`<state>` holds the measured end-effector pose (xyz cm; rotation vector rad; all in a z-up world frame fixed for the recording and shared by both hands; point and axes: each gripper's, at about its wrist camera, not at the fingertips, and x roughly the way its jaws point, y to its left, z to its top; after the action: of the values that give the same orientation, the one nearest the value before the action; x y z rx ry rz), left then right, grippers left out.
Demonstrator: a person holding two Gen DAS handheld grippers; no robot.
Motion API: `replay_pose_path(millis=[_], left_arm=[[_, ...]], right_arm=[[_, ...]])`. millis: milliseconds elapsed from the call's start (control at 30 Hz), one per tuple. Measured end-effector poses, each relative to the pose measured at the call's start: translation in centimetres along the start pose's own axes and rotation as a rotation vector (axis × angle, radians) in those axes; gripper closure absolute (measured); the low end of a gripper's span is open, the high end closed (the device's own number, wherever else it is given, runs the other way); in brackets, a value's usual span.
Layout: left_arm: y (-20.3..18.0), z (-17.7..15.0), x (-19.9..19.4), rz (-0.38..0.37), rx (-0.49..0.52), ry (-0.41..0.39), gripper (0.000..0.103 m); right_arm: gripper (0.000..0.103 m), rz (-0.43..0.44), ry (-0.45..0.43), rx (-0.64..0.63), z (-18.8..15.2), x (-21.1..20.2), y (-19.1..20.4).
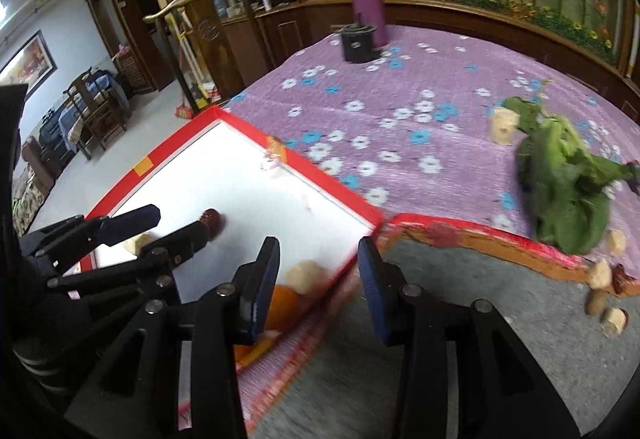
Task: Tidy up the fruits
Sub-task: 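Move both open tools back over the grey mat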
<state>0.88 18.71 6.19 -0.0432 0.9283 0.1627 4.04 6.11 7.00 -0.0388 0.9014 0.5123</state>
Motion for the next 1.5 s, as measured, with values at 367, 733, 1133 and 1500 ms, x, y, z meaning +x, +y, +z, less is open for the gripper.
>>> replay_pose_path(millis=[367, 733, 1133, 1500], left_arm=[[-9.0, -0.2, -0.6, -0.111, 0.123, -0.005, 0.054], [-18.4, -1.1, -0.6, -0.295, 0.263, 0.019, 0.054], [-24.5, -1.0, 1.8, -0.387, 0.405, 0.068, 0.056], [-25.9, -0.7, 3.2, -0.434, 0.423, 0.104, 0.062]], right_arm=[[0.060, -0.121, -0.034, 0.156, -4.4, -5.5, -9.3], [0.061, -0.272, -0.042, 0.299, -9.8, -10.8, -20.7], [0.061, -0.202, -0.002, 0.210, -8.8, -8.5, -24.1], [0.066, -0.108, -0.018, 0.183, -8.3, -9.0, -25.8]])
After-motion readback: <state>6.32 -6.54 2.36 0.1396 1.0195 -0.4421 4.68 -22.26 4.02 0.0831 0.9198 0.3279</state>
